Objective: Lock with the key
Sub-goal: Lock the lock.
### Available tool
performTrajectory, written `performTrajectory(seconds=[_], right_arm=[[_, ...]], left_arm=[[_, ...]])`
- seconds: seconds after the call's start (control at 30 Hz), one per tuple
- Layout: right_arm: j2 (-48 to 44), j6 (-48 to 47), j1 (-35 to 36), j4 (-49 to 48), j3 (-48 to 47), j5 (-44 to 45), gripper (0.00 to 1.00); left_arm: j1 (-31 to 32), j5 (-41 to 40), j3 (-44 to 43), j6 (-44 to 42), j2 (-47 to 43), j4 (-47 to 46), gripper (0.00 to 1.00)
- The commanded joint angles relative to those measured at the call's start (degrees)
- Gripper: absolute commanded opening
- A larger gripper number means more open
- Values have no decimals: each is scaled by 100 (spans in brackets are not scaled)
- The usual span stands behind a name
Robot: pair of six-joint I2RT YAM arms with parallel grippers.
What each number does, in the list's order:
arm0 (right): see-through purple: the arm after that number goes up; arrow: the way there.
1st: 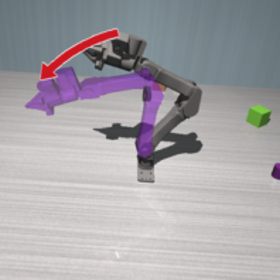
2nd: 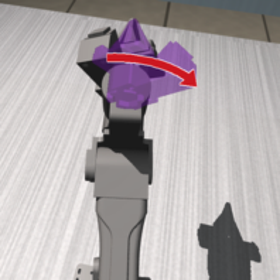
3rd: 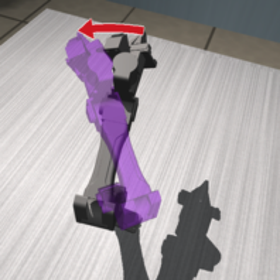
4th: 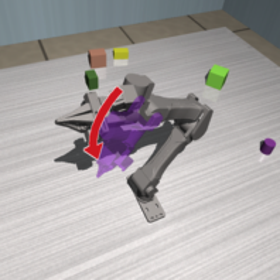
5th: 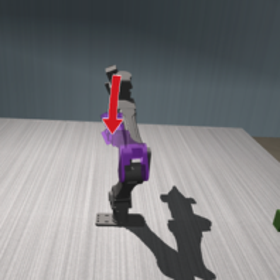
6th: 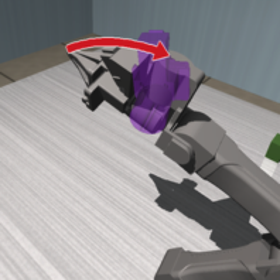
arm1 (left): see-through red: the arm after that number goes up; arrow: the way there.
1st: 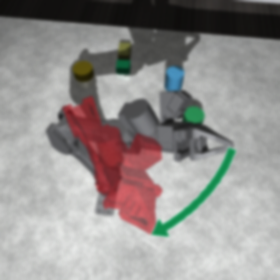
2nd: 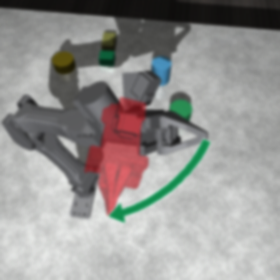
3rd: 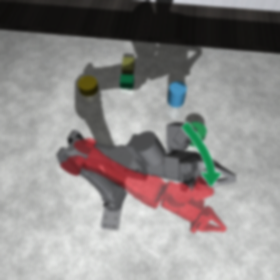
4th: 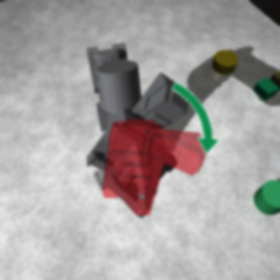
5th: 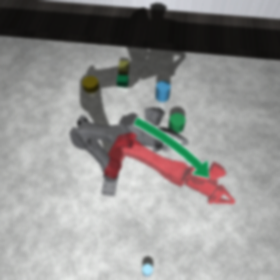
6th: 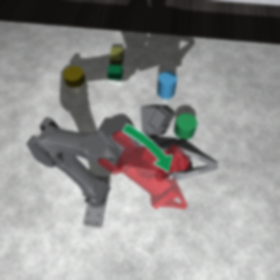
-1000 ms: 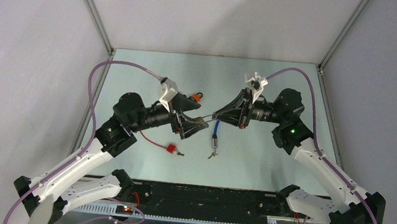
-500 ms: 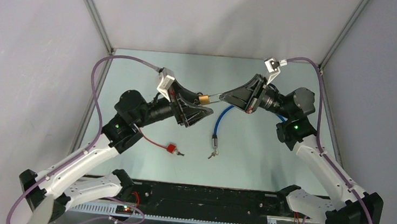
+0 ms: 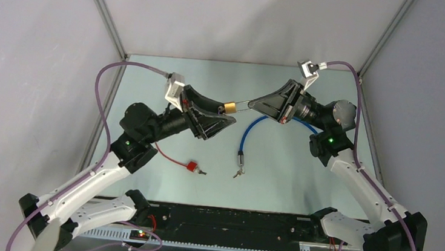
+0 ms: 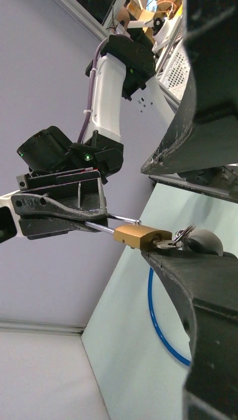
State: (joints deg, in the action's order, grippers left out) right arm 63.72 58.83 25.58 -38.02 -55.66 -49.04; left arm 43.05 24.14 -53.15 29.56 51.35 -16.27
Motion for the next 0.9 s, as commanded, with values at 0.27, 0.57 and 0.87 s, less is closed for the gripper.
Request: performTrajectory(seconds=[0.27, 0.57, 0.87], right_arm=[[96, 271, -37, -478, -283, -184, 0], [42, 4, -11, -278, -282, -305, 0], [-313, -1225, 133, 731, -286, -201, 42]], left_arm=[[-41, 37, 24, 217, 129, -559, 23], [-59, -60, 26, 272, 150, -574, 21], [-52, -37, 98, 331, 82, -644, 0]])
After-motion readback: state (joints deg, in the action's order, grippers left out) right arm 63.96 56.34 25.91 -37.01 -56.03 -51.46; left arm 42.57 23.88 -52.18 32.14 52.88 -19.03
